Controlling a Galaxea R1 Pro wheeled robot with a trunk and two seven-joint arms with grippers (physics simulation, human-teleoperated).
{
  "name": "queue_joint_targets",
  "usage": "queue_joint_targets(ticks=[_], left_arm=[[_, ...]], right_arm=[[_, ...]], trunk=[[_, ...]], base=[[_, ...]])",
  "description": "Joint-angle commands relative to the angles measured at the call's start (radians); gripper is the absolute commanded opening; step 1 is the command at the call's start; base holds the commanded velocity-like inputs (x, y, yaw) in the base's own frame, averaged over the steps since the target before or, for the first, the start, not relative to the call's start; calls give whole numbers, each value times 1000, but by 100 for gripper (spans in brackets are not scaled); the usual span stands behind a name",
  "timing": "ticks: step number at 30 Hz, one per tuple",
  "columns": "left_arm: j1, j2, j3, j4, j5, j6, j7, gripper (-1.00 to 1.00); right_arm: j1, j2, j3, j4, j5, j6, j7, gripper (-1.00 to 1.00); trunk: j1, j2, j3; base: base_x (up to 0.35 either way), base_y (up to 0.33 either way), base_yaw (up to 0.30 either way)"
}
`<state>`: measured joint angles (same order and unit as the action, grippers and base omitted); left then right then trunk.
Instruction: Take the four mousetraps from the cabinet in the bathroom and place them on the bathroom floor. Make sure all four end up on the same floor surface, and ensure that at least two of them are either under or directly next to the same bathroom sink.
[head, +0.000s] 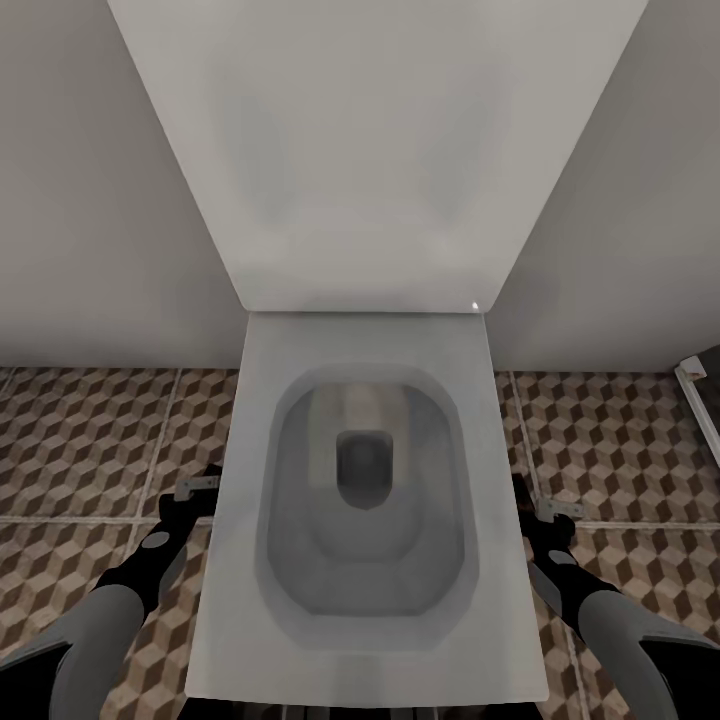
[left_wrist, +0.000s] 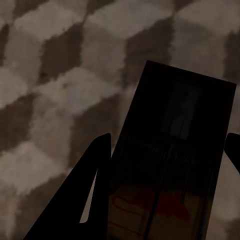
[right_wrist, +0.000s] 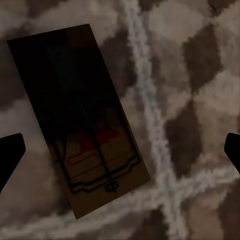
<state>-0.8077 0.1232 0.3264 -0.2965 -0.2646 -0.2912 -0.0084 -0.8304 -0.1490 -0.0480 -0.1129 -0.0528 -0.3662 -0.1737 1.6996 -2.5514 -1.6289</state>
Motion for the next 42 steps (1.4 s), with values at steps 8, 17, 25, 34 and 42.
queue_joint_targets(ticks=[8,17,25,34,42], left_arm=[[-1,-2,8,2,-8,4,-1,-100],[-1,-5,8,4,-10,17,-1,-100],[-2,-9,8,8,-11,37,-1,-100],[-2,-10,8,8,-8,40,-1,100],[-2,-10,8,10,-8,40,-1,100]], right_arm=[[-1,0,-4,1,-6,-5,3,100],[0,-1,-4,1,-6,-5,3,100],[-1,-1,-4,1,-6,-5,3,100],[-1,-1,-4,1,-6,-5,4,100],[-1,-1,-4,1,-6,-5,4,100]], trunk=[[0,0,0],[0,0,0],[0,0,0],[0,0,0],[0,0,0]], base=[[0,0,0],[0,0,0],[0,0,0],[0,0,0],[0,0,0]])
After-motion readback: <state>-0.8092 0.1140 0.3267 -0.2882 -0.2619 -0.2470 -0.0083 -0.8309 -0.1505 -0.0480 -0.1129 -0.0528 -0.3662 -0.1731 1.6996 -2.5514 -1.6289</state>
